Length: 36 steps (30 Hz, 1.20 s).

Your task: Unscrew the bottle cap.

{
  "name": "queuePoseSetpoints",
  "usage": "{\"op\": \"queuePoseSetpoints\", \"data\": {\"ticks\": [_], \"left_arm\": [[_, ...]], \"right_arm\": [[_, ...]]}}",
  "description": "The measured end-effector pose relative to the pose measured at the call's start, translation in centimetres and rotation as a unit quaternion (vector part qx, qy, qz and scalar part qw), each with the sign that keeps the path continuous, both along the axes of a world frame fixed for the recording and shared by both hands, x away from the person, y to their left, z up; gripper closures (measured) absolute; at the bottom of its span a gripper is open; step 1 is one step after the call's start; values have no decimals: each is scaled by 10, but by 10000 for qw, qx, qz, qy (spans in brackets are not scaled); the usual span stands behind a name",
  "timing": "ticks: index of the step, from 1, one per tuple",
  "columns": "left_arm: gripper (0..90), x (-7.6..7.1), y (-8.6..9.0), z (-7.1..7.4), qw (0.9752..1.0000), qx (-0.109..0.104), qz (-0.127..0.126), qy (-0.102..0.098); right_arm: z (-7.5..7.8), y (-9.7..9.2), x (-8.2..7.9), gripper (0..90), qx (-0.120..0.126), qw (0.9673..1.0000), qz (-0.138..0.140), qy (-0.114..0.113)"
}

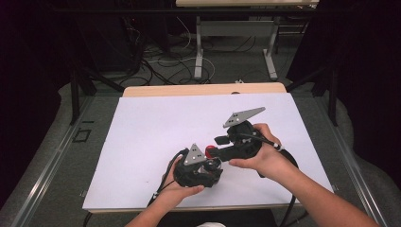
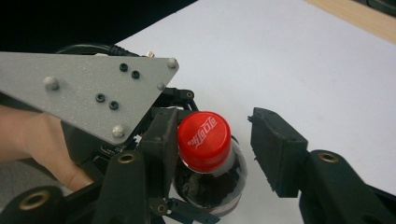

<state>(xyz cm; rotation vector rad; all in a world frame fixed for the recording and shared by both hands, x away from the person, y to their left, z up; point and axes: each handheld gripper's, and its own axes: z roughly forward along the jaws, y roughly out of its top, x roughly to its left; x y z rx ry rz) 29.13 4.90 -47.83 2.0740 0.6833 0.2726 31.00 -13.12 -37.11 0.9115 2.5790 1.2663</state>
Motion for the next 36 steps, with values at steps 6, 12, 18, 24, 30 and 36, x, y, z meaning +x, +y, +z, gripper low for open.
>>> {"op": "queuePoseSetpoints", "data": {"ticks": [6,12,18,24,30,36], "left_arm": [[299,1,-1,1,10000,51,43,-60],[299,-1,0,2,10000,49,-53,-32],[299,-4,-1,0,9998,58,-185,-74],[299,-3,0,-1,9999,20,-146,-79],[299,-1,3,3,10000,8,-46,-73],[300,-2,1,4,10000,19,-85,-22]], "right_arm": [[-6,7,-2,581,-30,10000,-36,66],[-7,7,1,606,-123,9982,519,-281],[-7,-1,22,613,-185,9791,1997,-345],[-7,-4,20,486,83,9791,1998,-378],[-6,-4,2,481,-132,9868,1357,-870],[-9,-1,-4,516,-213,9869,1277,-964]]}}
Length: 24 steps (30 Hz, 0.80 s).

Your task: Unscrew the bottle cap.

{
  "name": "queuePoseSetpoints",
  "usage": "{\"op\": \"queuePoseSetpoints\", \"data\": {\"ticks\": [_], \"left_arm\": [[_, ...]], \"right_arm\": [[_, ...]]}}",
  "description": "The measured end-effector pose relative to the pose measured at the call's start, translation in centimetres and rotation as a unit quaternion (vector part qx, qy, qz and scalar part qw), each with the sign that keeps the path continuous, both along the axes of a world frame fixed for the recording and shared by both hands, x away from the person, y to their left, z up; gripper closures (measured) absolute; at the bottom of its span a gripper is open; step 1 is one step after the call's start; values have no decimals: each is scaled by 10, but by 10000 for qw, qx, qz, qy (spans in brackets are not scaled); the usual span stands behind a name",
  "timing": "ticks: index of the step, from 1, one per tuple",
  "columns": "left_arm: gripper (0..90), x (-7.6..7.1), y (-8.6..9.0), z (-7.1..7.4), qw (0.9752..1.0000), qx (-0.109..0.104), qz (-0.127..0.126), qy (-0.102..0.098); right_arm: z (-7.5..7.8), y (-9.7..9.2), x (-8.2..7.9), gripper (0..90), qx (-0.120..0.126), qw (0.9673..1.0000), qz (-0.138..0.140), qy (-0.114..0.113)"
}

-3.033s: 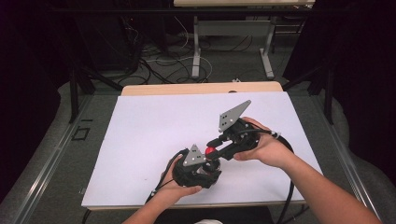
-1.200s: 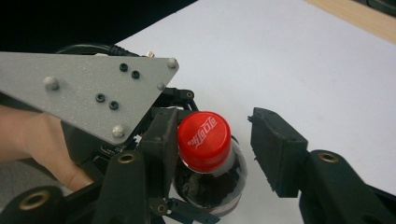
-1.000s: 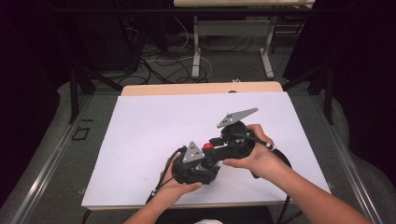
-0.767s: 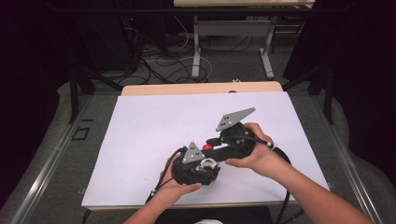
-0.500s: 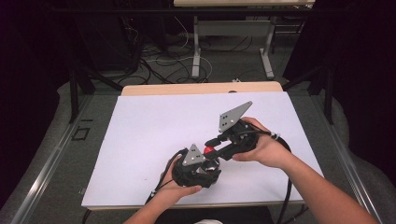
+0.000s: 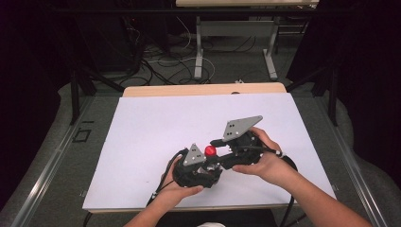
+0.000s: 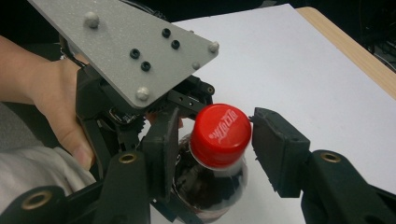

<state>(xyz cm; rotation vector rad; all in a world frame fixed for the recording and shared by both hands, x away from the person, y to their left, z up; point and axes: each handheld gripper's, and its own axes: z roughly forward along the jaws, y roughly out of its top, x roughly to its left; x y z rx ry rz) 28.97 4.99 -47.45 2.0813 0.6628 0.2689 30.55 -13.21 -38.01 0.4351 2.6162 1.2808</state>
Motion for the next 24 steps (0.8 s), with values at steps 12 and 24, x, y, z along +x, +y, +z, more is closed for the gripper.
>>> {"op": "queuePoseSetpoints", "data": {"ticks": [12,24], "left_arm": [[299,-1,-1,-1,10000,45,-41,41],[299,-3,1,0,9998,61,-192,-5]], "right_arm": [[-5,8,9,606,-77,9998,191,-34],[4,4,31,418,-245,9883,1494,167]]}}
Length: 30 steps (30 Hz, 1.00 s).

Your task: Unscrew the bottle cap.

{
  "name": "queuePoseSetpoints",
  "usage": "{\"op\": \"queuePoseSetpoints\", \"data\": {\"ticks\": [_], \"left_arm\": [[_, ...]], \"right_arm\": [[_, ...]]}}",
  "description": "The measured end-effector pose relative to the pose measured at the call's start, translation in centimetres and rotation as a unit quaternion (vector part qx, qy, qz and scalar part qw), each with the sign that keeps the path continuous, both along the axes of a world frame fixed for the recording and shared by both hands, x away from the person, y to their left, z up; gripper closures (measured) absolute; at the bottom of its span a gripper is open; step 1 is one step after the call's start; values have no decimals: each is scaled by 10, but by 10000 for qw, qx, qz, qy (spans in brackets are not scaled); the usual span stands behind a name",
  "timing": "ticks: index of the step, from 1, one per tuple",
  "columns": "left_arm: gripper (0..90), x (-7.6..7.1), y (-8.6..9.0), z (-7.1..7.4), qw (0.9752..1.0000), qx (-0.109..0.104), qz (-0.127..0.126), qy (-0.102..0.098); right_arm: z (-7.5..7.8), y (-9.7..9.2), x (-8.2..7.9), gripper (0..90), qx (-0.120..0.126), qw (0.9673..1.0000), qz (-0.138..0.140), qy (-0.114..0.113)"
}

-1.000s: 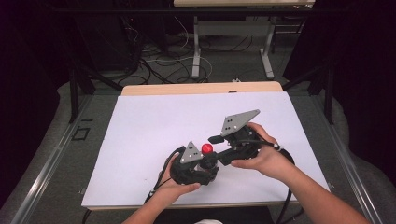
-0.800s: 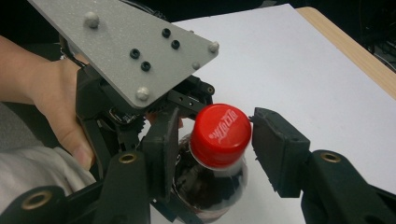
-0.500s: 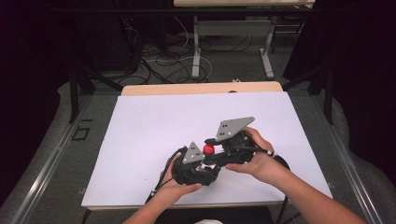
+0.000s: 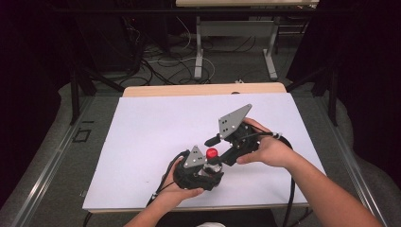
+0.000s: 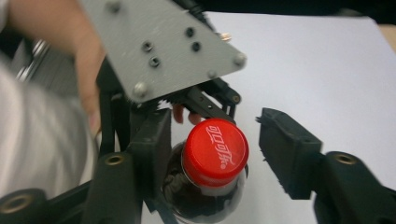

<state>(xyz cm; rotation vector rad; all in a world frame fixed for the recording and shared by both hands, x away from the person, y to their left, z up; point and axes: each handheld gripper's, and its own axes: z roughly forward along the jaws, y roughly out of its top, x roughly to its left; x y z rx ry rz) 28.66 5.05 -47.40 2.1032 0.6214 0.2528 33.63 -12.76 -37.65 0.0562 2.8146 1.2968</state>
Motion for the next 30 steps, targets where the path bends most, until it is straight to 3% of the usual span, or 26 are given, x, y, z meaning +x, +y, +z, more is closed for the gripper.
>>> {"op": "queuePoseSetpoints", "data": {"ticks": [2,3,5,8,9,12,15,17,21,24,25,26,29,30], "left_arm": [[299,2,1,0,9999,-43,97,-28],[299,2,1,0,9998,-62,162,-25],[299,4,3,1,9999,-41,163,0],[299,4,1,1,9997,-95,224,3],[299,4,1,2,9998,-89,173,99],[299,4,0,0,9997,-88,242,0],[299,3,-2,0,9998,-66,203,14],[299,3,-2,0,9999,-12,168,-18],[299,1,-4,-1,9999,-30,99,36],[299,0,-3,0,10000,-15,22,59],[299,-2,-4,-1,10000,-51,5,32],[299,-2,-4,-1,10000,-51,5,32],[299,-3,-3,0,9999,-54,-51,89],[299,-3,-3,0,9999,-73,-25,75]], "right_arm": [[1,-1,-7,383,79,9973,-723,106],[1,-1,-7,383,79,9973,-723,106],[0,-2,-19,405,188,9917,-1272,53],[-2,0,-25,422,198,9901,-1390,-64],[-3,1,-27,441,180,9899,-1400,-135],[-5,3,-31,483,187,9891,-1431,-306],[-6,4,-28,504,265,9898,-1391,-154],[-7,3,-27,528,245,9900,-1378,-172],[-8,3,-17,606,173,9947,-999,-142],[-6,2,-8,607,94,9993,-340,-136],[-5,1,-5,606,64,9999,-35,-153],[-5,1,-5,606,64,9999,-35,-153],[-4,-2,3,597,65,9981,568,-219],[-3,-1,2,470,81,9982,477,-353]]}}
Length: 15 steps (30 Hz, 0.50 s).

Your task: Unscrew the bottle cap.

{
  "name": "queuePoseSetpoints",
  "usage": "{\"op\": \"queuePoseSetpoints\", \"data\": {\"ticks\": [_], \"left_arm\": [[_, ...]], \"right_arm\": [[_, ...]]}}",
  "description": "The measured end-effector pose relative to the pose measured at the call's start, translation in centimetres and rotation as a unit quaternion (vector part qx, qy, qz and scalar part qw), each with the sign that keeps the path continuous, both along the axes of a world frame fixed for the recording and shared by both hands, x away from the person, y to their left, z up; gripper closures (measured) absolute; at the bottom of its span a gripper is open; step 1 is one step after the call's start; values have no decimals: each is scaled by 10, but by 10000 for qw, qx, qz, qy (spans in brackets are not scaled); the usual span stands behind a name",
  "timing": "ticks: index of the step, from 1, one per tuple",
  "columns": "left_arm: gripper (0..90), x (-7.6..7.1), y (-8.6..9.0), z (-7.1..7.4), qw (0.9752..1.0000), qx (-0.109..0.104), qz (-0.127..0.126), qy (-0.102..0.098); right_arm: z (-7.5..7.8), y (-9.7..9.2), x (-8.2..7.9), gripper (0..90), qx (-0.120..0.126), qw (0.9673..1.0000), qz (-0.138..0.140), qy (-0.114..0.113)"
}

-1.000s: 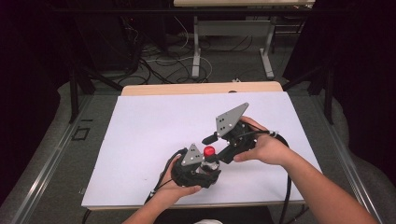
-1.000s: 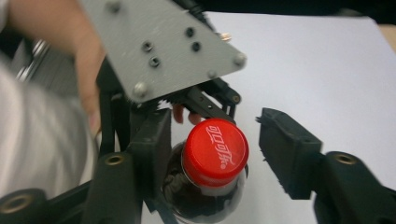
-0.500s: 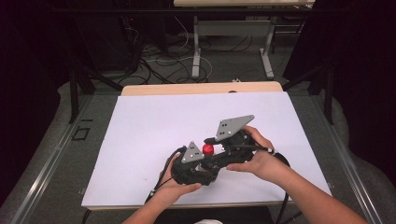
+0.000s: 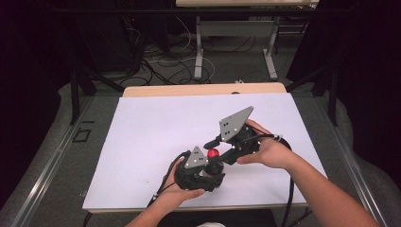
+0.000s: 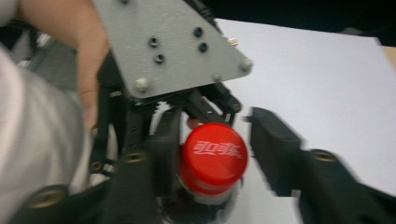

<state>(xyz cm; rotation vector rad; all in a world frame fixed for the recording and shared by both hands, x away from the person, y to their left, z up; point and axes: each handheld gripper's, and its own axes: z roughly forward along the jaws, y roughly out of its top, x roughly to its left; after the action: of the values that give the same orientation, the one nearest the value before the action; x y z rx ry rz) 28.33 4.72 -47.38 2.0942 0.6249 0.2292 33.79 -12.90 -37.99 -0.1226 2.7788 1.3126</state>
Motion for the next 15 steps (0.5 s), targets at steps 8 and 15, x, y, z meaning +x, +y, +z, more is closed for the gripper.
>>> {"op": "queuePoseSetpoints", "data": {"ticks": [8,15], "left_arm": [[299,5,6,2,9998,-10,213,-31],[299,4,2,1,9997,-67,250,-35]], "right_arm": [[4,-2,-21,406,285,9883,-1488,150],[-2,4,-35,482,444,9779,-2038,103]]}}
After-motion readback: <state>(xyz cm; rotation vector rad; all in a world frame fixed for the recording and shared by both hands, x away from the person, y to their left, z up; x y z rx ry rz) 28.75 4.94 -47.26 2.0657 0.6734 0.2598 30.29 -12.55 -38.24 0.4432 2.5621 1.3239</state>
